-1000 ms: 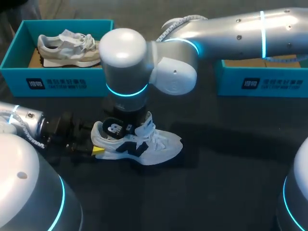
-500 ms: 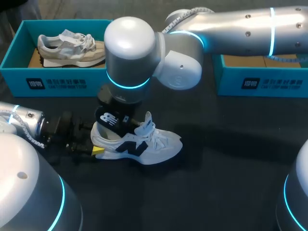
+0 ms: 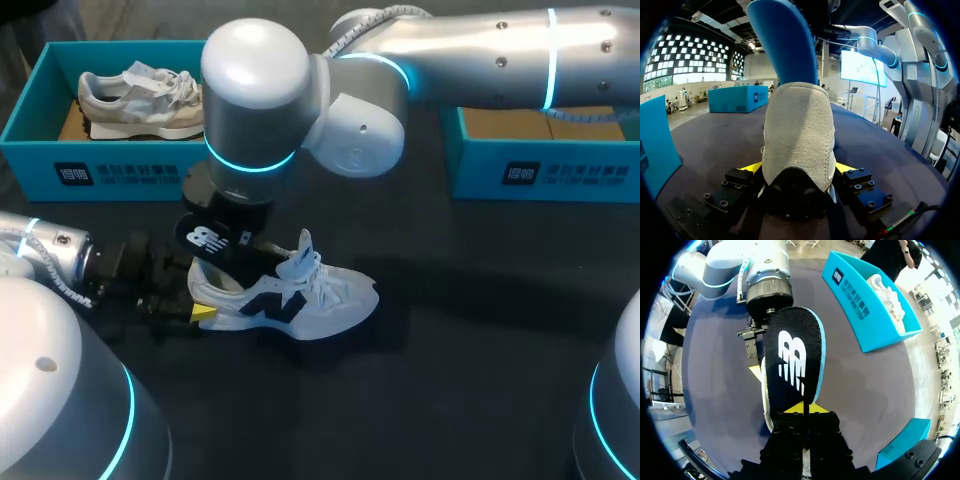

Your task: Take the shoe out of the shoebox, open the shoe tongue, remove and reinsert the insole, then place the shoe into the shoebox

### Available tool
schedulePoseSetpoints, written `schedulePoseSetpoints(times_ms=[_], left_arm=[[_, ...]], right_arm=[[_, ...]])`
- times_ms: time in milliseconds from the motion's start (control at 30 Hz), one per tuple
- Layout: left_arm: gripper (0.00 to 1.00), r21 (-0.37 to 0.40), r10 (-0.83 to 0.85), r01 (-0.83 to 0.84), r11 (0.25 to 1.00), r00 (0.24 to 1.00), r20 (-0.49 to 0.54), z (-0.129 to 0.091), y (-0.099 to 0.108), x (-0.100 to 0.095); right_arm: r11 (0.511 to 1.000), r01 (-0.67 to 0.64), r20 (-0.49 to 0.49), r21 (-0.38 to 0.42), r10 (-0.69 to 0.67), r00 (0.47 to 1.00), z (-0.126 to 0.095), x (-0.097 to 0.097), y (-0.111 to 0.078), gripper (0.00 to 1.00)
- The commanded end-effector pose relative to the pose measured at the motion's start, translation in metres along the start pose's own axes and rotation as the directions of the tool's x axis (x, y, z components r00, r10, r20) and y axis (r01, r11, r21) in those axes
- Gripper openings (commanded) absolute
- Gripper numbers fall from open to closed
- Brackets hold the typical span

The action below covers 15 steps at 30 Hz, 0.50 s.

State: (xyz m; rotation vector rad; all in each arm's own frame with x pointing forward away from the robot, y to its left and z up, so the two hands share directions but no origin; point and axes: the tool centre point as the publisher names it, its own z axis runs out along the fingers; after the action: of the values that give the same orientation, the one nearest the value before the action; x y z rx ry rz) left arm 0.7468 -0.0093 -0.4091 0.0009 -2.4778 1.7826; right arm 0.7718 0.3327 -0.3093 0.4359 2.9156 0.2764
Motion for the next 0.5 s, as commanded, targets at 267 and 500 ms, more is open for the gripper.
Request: schedulePoseSetpoints(times_ms=[267, 500], left_arm=[[0.0, 0.0, 0.0, 0.0, 1.0, 1.0, 0.0, 0.001, -0.001, 0.0], [0.0, 0.0, 0.0, 0.0, 1.0, 1.0, 0.0, 0.001, -0.001, 0.0]], right_arm=[[1.0, -0.007, -0.01, 0.009, 0.007, 1.0, 0.003, -0.001, -0.001, 0.47], [1.0, -0.02, 0.029, 0.009, 0.02, 0.999, -0.013, -0.004, -0.005, 0.48]])
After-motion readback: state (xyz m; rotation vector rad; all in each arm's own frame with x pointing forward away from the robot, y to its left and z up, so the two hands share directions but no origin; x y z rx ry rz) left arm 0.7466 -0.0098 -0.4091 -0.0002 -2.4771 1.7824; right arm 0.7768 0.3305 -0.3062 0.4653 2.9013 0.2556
